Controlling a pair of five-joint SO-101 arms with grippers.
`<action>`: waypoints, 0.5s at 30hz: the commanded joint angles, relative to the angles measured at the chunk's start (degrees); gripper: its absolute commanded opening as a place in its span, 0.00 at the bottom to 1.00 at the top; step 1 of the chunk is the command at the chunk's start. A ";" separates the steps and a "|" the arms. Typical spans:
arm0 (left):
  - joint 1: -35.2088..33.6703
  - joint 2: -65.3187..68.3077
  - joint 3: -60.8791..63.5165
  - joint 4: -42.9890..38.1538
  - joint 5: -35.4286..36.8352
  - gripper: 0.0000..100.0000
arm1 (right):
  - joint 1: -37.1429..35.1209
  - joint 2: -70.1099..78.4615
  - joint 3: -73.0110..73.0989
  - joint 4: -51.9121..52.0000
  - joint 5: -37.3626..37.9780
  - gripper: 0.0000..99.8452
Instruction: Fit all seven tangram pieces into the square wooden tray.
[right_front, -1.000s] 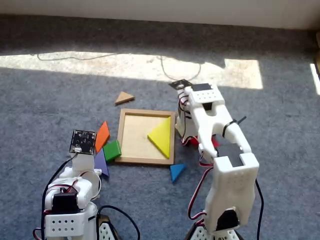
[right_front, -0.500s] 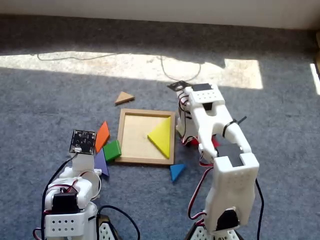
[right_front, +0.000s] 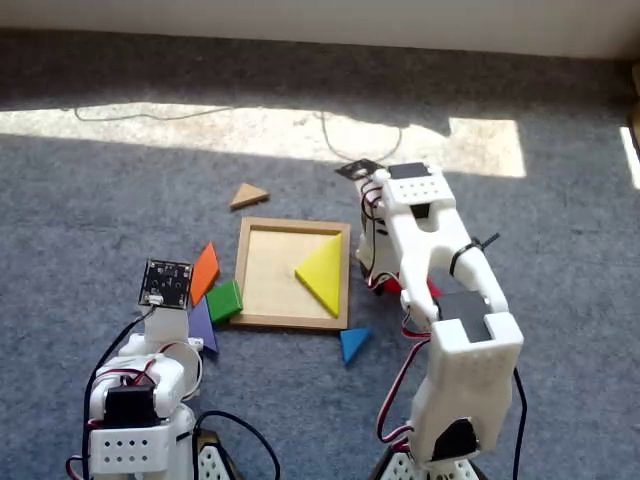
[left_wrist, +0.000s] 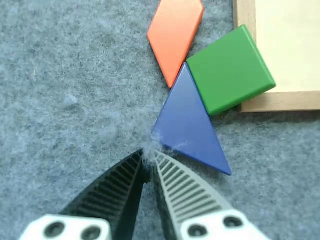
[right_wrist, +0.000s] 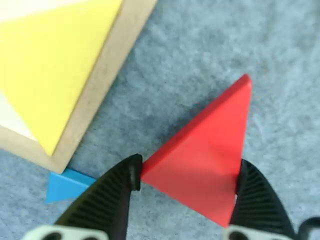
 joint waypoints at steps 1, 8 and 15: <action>-0.40 -2.24 1.10 0.26 -0.09 0.01 | -0.31 -8.22 -1.36 0.92 0.53 0.20; -0.40 -2.24 1.10 0.26 -0.09 0.01 | -6.11 -10.95 -1.45 1.01 0.53 0.20; -0.40 -2.24 1.10 0.26 -0.09 0.01 | -16.40 -11.03 -1.63 -3.12 0.53 0.20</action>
